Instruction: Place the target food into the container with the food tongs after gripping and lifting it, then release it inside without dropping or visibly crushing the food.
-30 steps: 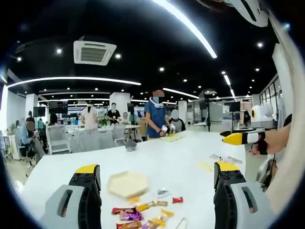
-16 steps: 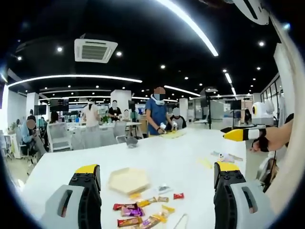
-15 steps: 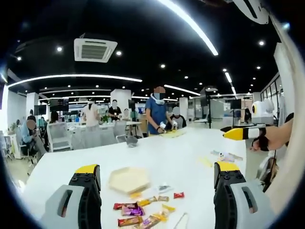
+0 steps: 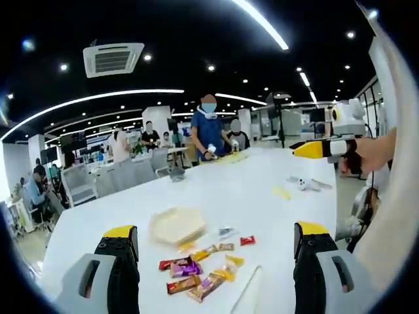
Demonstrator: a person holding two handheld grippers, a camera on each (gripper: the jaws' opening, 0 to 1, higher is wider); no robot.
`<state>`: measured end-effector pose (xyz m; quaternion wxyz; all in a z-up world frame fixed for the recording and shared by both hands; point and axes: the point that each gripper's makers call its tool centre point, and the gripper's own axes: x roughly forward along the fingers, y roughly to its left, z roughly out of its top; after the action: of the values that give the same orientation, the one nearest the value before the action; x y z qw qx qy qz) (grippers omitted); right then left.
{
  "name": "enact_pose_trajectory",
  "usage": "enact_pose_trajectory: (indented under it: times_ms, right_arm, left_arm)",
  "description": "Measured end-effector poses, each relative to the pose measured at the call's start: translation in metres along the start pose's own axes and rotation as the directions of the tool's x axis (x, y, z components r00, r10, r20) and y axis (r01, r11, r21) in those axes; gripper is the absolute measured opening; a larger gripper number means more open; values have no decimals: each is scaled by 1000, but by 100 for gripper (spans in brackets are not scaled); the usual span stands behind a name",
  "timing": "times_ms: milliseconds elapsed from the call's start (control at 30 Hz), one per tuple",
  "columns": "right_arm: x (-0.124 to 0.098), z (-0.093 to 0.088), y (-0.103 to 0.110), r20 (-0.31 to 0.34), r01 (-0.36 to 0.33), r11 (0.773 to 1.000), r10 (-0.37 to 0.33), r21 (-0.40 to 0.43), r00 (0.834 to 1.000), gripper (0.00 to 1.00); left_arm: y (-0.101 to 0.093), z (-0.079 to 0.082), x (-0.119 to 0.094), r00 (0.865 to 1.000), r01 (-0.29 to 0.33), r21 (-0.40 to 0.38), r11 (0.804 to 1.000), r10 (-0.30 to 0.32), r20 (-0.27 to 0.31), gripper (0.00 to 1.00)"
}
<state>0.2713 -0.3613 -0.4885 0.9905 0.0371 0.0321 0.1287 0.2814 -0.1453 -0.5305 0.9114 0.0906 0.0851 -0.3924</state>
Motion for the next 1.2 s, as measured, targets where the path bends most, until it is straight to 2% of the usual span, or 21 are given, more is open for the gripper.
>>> enact_pose_trajectory:
  times_ms: [133,200,233,300,433,533,600,633,900,1033,1200]
  right_arm:
    - [4,-2,3,-12,-11,1000,11,-2,1000,93]
    - [5,-3,4,-19,-13,1000,13,-1,1000,93]
    - [5,-4,4,-21,-13,1000,13,-2,1000,93]
    - [4,-4,4,-25,-10,1000,10,-2,1000,93]
    - [2,-6,1,-32,4,1000,-4,1,999,92]
    - [0,-8,1,-33,7,1000,-7,12,999,92]
    - [0,-6,1,-25,8,1000,-8,20,1000,93]
    - [-1,-5,1,-24,13,1000,-13,19,1000,93]
    - [-5,-8,-1,-39,24,1000,-24,11,999,92]
    - [-8,-11,-2,-48,29,1000,-29,10,998,92]
    - [-10,-13,-2,-61,27,1000,-26,10,998,91]
  left_arm:
    - [-10,-21,3,997,44,16,999,-43,-63,96]
    - [-16,-34,4,993,70,-28,997,-72,-91,92]
    - [-19,-43,4,989,77,-81,994,-86,-119,89]
    - [-18,-50,4,988,74,-123,990,-90,-129,84]
    - [-18,-57,3,987,78,-116,990,-94,-130,83]
    - [-27,-81,5,971,112,-139,984,-138,-194,80]
    - [-29,-86,6,971,119,-130,984,-143,-194,80]
    - [-32,-93,7,965,132,-136,982,-159,-210,79]
    - [-49,-114,9,944,180,-146,973,-213,-251,68]
    - [-55,-125,10,930,185,-155,970,-224,-292,65]
    - [-58,-134,9,920,189,-150,970,-228,-320,56]
